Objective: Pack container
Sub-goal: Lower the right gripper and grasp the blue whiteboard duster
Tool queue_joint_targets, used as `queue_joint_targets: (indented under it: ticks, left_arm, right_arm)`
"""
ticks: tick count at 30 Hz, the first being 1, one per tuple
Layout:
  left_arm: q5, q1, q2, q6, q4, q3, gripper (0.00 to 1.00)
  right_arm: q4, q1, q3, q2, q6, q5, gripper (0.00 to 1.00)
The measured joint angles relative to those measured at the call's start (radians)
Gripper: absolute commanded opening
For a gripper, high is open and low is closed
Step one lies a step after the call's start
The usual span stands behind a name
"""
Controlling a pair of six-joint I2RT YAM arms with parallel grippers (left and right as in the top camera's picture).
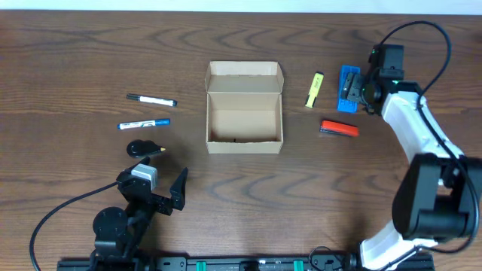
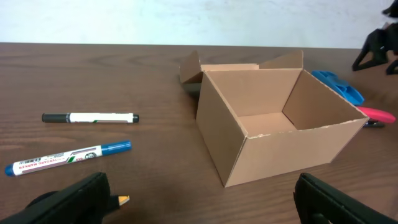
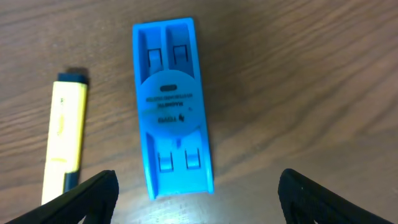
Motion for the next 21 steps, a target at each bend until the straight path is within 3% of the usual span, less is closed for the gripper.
queue_joint_targets:
  ticks: [11,21]
  left_arm:
    - [0.0,0.0,0.0,0.0,0.0,0.0,0.96]
    - [0.0,0.0,0.0,0.0,0.0,0.0,0.95]
  right_arm:
    - [0.177,0.0,-0.001,0.135,-0.003,-0.03,0.82]
    - [0.214,0.0,-0.001,0.197,-0.003,-0.045,0.8]
